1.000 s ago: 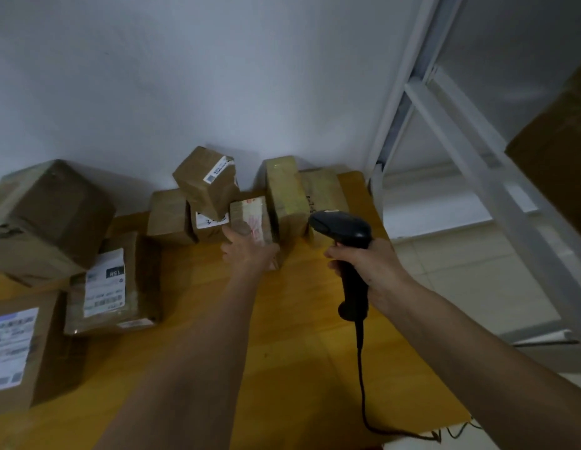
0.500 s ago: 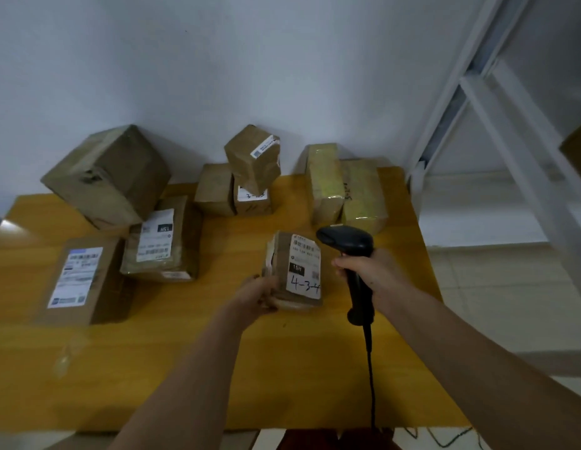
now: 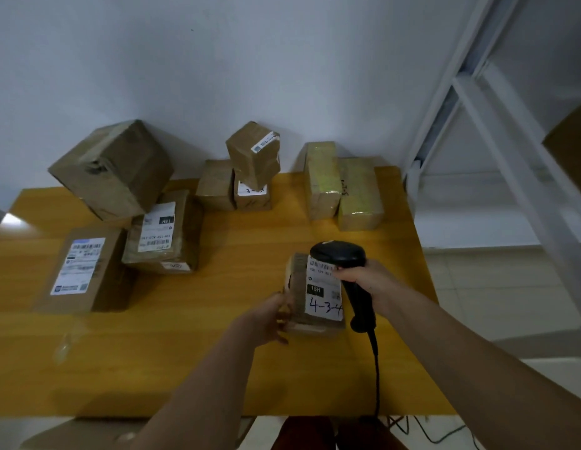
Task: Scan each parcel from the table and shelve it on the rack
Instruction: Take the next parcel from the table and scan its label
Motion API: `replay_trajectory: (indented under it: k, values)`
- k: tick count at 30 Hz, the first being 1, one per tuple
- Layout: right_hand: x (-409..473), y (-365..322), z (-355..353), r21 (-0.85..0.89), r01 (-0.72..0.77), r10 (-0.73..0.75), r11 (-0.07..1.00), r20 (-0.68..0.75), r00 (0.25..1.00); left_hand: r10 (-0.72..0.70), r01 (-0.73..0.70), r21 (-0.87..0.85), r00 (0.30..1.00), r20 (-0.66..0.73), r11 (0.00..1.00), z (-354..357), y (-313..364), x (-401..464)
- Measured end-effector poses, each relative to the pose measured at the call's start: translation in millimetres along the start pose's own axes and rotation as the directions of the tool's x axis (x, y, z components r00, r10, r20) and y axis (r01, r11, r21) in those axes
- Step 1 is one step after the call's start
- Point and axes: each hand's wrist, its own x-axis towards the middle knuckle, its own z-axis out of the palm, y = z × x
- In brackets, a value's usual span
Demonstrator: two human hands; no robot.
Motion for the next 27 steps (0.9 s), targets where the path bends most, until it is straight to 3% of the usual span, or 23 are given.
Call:
replay_trajectory:
  k: [3,6,9,12,15,20,27]
  values:
    - [2,12,-5,0.038,-0.066,0.064,0.997,0.04,0.997,-0.055,0.054,0.009,0.996,0.067,0.998,1,0,7]
    - [3,21,-7,0.049,-0.08,0.076,0.996,0.074,0.994,-0.098,0.098,-0.024,0.995,0.028,0.995,6,4,16]
    - [0,22,-9,0.04,-0.062,0.059,0.997,0.069,0.996,-0.078,0.073,-0.083,0.996,-0.053,0.994,8,6,20]
    - [-7,21,-16,0.082,-0.024,0.02,0.996,0.058,0.998,-0.029,0.025,-0.133,0.999,-0.031,0.991,8,10,15]
    - [-14,14,-22,0.107,0.058,-0.061,0.993,0.026,0.998,0.044,-0.049,-0.18,0.998,-0.033,0.982,4,22,10]
    - [-38,-11,-20,0.025,0.215,-0.211,0.976,-0.116,0.971,0.246,-0.286,-0.304,0.955,-0.164,0.909,3,62,-7]
    - [-88,-34,-20,-0.154,0.505,-0.519,0.849,-0.065,0.852,0.448,-0.486,-0.335,0.874,-0.19,0.807,7,115,-40]
